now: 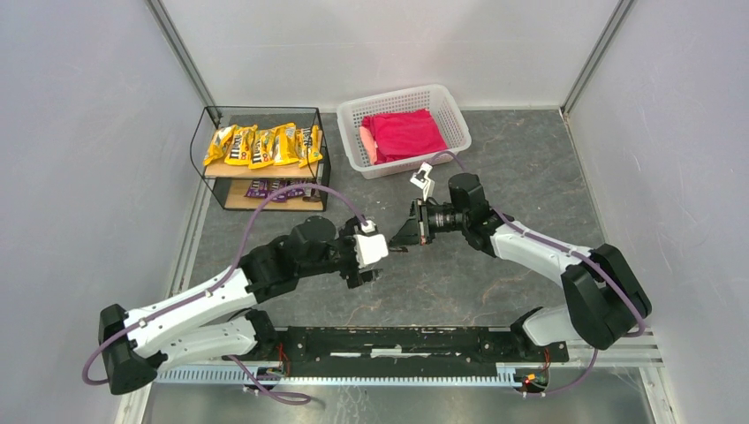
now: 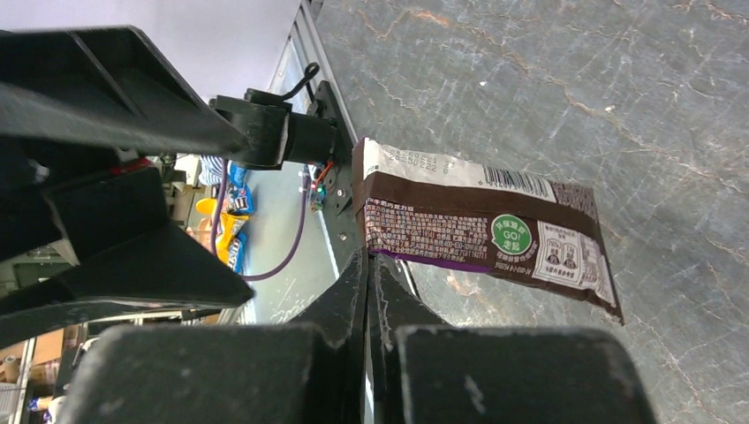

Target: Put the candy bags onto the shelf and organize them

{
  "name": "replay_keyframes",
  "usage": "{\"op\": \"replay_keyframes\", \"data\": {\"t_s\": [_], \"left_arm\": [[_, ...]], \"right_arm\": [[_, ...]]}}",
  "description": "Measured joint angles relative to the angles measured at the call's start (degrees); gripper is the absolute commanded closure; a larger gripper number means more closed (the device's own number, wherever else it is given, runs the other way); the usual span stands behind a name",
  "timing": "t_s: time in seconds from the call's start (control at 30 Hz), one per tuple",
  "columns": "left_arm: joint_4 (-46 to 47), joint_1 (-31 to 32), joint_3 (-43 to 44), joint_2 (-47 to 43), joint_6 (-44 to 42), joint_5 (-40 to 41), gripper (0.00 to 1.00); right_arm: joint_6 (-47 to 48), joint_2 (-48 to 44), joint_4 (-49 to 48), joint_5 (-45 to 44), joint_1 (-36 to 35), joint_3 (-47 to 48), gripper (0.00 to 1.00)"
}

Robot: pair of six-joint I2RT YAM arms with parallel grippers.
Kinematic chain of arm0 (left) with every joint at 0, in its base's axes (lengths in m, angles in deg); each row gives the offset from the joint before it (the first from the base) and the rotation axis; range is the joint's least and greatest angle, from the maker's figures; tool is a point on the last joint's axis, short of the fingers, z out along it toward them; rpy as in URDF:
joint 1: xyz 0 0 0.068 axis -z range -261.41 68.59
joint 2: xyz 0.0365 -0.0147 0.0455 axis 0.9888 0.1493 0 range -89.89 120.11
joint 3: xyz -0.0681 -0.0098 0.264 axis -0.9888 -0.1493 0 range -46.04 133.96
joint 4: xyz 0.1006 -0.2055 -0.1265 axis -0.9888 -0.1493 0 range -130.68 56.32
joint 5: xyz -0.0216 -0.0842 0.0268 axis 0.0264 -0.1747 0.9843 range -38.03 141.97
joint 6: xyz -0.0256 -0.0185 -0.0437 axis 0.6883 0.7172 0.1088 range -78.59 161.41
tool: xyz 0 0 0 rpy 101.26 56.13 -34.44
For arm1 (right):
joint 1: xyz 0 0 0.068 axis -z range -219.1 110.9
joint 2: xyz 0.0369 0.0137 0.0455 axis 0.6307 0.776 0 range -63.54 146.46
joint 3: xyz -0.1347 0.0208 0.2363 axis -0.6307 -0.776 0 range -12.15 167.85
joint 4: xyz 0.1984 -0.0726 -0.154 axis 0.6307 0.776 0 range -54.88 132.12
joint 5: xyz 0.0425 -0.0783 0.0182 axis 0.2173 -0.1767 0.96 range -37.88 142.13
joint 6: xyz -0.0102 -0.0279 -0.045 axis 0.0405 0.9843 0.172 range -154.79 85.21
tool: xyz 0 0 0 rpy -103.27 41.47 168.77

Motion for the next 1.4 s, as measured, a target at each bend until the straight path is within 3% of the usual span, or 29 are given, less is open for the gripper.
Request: {"op": "replay_keyframes", "data": {"t_s": [0.13, 0.43, 0.63, 0.83, 1.17, 1.23, 1.4], "left_arm": [[1.0, 3.9, -0.6, 2.9, -4.8, 3.5, 0.19], [6.8, 7.3, -3.9, 6.2, -11.3, 14.3, 0.38], [9.4, 7.6, -3.9, 7.2, -12.6, 17.5, 0.5], [10.7, 8.6, -3.9, 8.4, -13.9, 19.8, 0.69], [11.1, 9.7, -3.9, 9.5, -14.1, 21.2, 0.87], [11.1, 9.8, -3.9, 9.6, -14.1, 21.5, 0.97], [10.9, 10.0, -3.1, 11.7, -12.2, 22.7, 0.98]], "right_arm": [[-1.9, -0.9, -1.3, 0.8, 0.0, -0.3, 1.0], [-4.5, -2.1, -3.6, 1.9, 0.0, -1.4, 1.0], [-6.3, -2.9, -5.3, 2.6, 0.0, -2.4, 1.0], [-7.3, -3.0, -6.4, 3.0, 0.0, -2.8, 1.0], [-8.6, -3.7, -7.8, 2.7, 0.0, -4.0, 0.99], [-8.8, -3.7, -8.0, 2.6, 0.0, -4.0, 0.94], [-4.8, -3.7, -4.2, 1.6, 0.7, -3.7, 0.63]]}}
